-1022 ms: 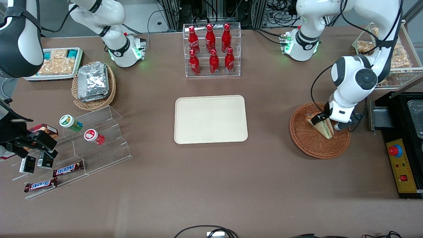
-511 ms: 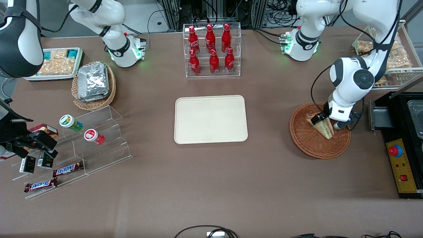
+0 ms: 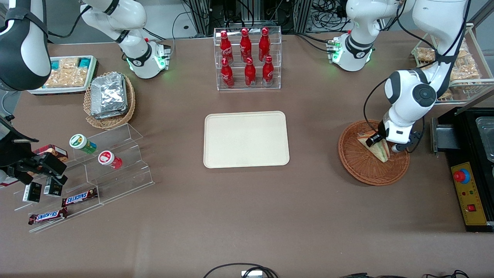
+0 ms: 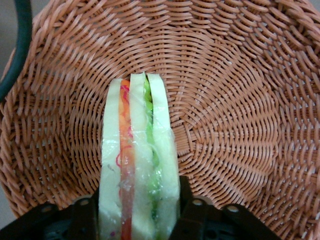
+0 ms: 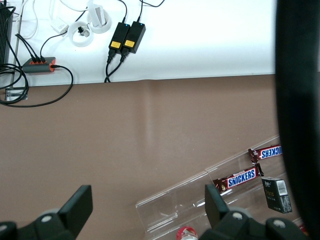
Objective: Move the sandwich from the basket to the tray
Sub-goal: 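Lower the open left gripper around the sandwich and close it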
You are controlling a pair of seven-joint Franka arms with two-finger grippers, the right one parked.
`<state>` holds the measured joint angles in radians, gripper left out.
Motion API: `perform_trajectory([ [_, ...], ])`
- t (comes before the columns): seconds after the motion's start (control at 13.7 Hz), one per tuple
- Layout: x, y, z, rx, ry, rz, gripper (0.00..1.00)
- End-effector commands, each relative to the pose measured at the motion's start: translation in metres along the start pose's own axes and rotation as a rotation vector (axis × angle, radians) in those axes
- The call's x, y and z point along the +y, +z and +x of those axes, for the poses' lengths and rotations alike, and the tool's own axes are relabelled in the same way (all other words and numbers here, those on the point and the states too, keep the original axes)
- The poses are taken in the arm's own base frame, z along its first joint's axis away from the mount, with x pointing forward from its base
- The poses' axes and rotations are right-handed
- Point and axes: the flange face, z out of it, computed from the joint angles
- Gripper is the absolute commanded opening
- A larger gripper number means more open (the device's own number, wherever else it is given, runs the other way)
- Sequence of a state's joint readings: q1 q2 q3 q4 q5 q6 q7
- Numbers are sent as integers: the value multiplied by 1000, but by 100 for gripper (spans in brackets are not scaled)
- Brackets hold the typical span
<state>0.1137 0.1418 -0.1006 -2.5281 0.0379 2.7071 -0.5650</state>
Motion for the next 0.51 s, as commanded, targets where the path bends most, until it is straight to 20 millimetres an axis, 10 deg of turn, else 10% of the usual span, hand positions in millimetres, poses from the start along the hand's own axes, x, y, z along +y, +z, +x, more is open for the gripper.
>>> perform_trajectory([
  [0.0,1,1,1,12,-23,-6,0],
  [0.44,14,-55,20,11,12,31,0],
])
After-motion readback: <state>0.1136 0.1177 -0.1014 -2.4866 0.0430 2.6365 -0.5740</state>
